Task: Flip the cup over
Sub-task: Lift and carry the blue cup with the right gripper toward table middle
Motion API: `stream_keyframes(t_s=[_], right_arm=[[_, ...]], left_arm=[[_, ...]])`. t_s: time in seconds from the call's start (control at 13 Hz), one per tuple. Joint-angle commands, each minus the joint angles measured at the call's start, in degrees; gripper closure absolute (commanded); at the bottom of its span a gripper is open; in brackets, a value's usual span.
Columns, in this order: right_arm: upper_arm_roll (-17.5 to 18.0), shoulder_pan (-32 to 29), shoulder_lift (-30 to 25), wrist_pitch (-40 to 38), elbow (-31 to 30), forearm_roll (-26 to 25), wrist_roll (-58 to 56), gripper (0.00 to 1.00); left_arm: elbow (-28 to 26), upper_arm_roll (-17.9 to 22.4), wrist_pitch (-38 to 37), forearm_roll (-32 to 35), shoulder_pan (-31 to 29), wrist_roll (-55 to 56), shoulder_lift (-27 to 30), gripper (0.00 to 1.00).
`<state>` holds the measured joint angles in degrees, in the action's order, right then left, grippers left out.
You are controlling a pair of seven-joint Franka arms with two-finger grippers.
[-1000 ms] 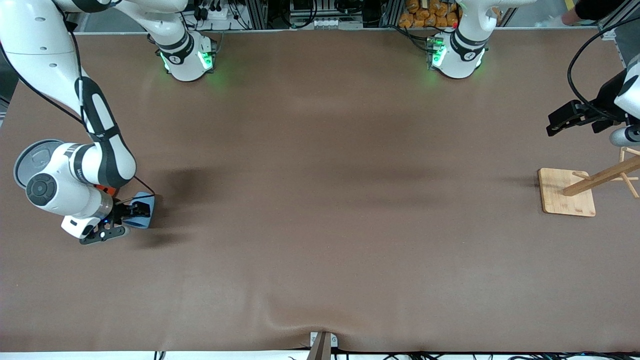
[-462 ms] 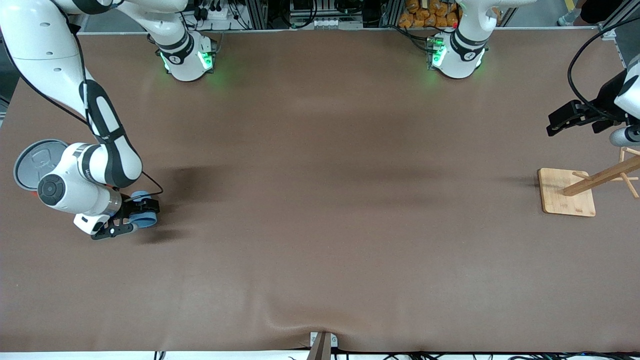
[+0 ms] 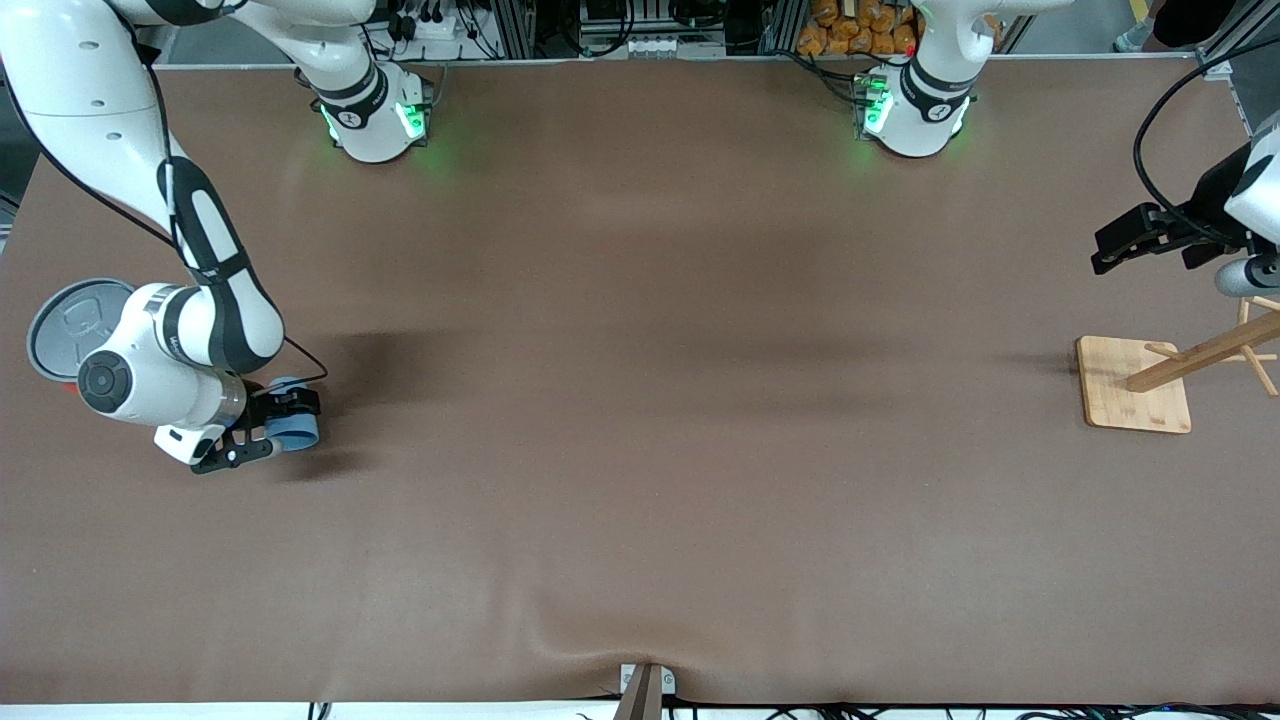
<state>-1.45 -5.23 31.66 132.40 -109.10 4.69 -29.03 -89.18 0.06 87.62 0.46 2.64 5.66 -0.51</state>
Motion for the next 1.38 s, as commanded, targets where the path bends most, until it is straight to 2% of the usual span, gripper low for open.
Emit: stream_keyframes(t_s=[0.0,0.23,0.46,0.62,0.77,1.08,1.31], right_arm=[[0.22,-0.13,-3.79,-1.27,-0.59,0.94,-12.49,0.52],[3.1,0.66,-5.72,-1.8,0.37,0.94,-25.25,0.52],[10.12,1.36,-5.47,-1.28,4.23,0.85,-35.54,0.53],[13.04,5.55,-4.85,-0.83,7.39,0.59,-37.32,0.53],[12.96,13.89,-2.05,0.13,11.78,-0.12,-37.07,0.53],[12.26,25.94,9.01,4.52,22.59,-0.73,-35.92,0.54],[8.5,34.03,14.74,4.71,29.36,-1.09,-31.64,0.57]], left_arm=[[0.94,-0.32,-0.79,-0.72,-0.7,-1.26,-0.37,0.0],[0.94,-0.32,-0.79,-0.72,-0.7,-1.26,-0.37,0.0],[0.94,-0.32,-0.79,-0.72,-0.7,-1.26,-0.45,0.0],[0.94,-0.32,-0.79,-0.72,-0.53,-1.26,-0.72,0.0],[0.94,-0.32,-0.79,-0.72,-0.35,-1.26,-0.81,0.0],[0.94,-0.32,-0.79,-0.72,-0.35,-1.26,-0.81,0.0],[0.94,-0.32,-0.79,-0.72,-0.53,-1.35,-0.81,0.0]])
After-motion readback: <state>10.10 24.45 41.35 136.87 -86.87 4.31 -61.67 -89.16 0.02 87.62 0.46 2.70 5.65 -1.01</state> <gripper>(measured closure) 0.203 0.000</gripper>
